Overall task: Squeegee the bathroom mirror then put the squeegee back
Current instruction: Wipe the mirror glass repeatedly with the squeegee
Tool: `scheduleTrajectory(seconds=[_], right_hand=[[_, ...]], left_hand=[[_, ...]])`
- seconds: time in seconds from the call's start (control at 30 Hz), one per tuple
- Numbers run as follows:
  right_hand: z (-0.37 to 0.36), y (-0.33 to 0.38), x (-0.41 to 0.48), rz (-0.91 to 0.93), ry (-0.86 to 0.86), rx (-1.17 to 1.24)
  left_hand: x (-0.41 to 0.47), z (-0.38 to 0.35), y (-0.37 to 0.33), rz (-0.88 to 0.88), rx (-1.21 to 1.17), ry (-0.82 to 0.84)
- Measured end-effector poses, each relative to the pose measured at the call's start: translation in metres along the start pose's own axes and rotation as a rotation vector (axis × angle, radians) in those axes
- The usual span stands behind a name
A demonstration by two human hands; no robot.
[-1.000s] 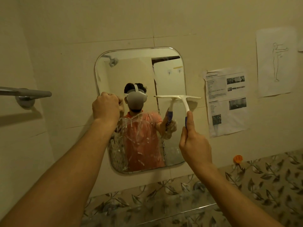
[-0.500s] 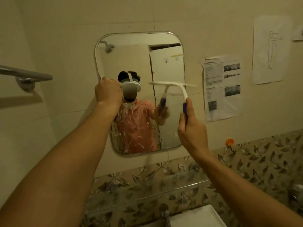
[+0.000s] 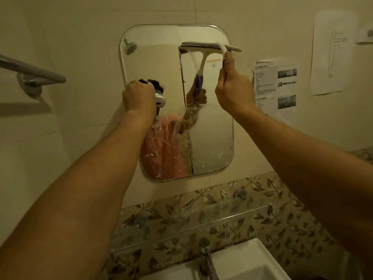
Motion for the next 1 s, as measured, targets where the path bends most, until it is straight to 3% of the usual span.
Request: scheduleTrajectory(seconds=[0.6,0.83,1.0], right_hand=[[-0.049,-0.068,-0.169,-0.097,0.236,0.031],[-0.013,-0.012,-0.096,-0.013,0.105,0.234],[0.007,0.054,-0.017,0.058,0.041,0.145]], left_hand=[[-0.001,0.003,-0.002,0.012,-0.006,-0.036],[-0.001,-0.001,0.001,0.008,-0.011,-0.016],[-0.004,-0.004,0.001,0.004,0.000,-0.010]])
Point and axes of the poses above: each hand's wrist, its own x-axis towards the middle knuckle, its own z-axis out of the back of the hand, y = z × x, the point moved 2 cm from there along x, towards the middle knuckle, and after that the axes turned 7 degrees about -z, right-handed, at the moved point
